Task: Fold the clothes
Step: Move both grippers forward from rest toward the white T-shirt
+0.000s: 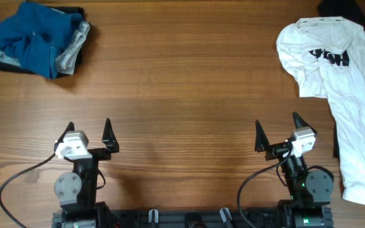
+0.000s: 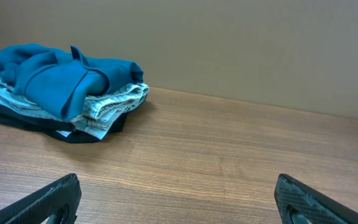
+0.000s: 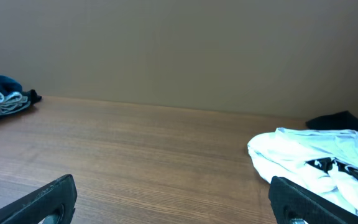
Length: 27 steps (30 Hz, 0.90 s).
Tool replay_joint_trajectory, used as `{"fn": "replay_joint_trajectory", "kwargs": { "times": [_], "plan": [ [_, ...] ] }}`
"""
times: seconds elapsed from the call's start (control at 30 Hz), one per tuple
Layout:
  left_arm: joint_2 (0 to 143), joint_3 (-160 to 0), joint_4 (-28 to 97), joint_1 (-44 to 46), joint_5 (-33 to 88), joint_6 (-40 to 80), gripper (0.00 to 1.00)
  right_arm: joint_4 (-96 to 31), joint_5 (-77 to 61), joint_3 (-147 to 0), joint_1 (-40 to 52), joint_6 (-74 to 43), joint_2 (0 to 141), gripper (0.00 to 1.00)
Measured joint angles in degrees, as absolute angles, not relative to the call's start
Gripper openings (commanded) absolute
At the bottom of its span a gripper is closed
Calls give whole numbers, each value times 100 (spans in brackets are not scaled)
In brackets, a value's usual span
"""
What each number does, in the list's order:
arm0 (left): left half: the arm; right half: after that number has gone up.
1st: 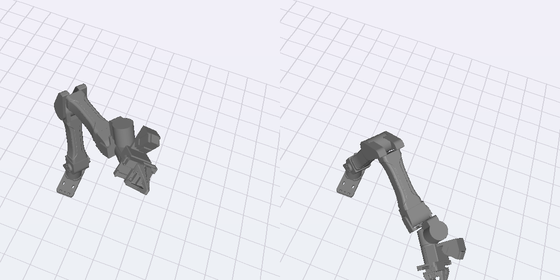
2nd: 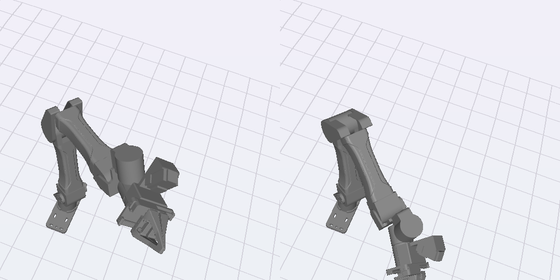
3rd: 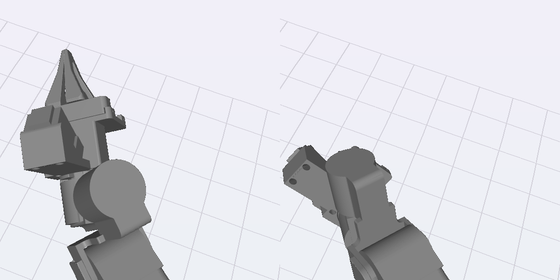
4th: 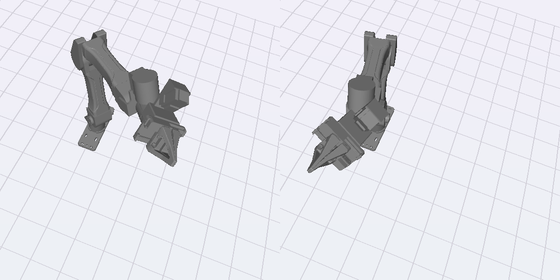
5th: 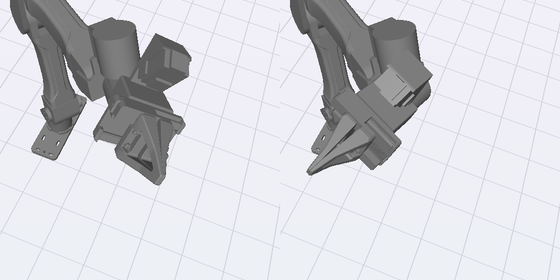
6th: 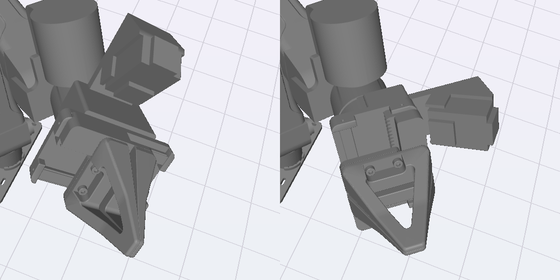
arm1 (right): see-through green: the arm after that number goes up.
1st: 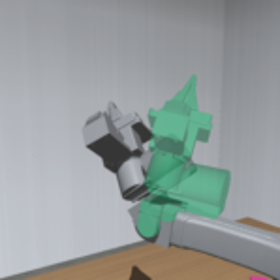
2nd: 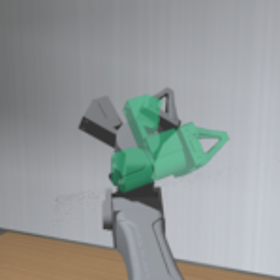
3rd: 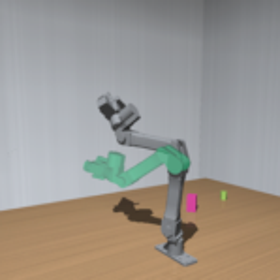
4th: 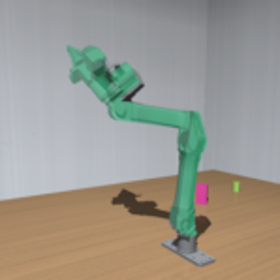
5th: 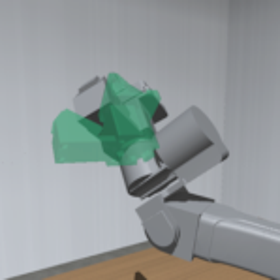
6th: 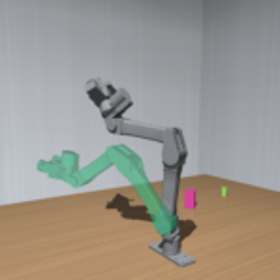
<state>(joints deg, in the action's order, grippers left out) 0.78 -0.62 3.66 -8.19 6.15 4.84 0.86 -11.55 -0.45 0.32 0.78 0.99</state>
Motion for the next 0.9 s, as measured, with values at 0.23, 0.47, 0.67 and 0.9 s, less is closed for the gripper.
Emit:
{"fn": "replay_joint_trajectory", "kwargs": {
  "times": [0.23, 0.47, 0.67, 0.9],
  "plan": [
    [78, -62, 366, -819, 615, 486, 100, 172, -1151, -45, 32, 217, 99, 100],
    [80, -56, 261, -819, 703, 486, 100, 1651, -1308, -38, 32, 510, 106, 100],
    [80, -58, -38, -819, 1173, 486, 100, 1691, -1345, -491, 27, 556, 1146, 100],
    [718, -1007, 528, -819, 1433, 489, 100, 1887, -1350, -2110, 27, 915, 3378, 100]
  ]
}}
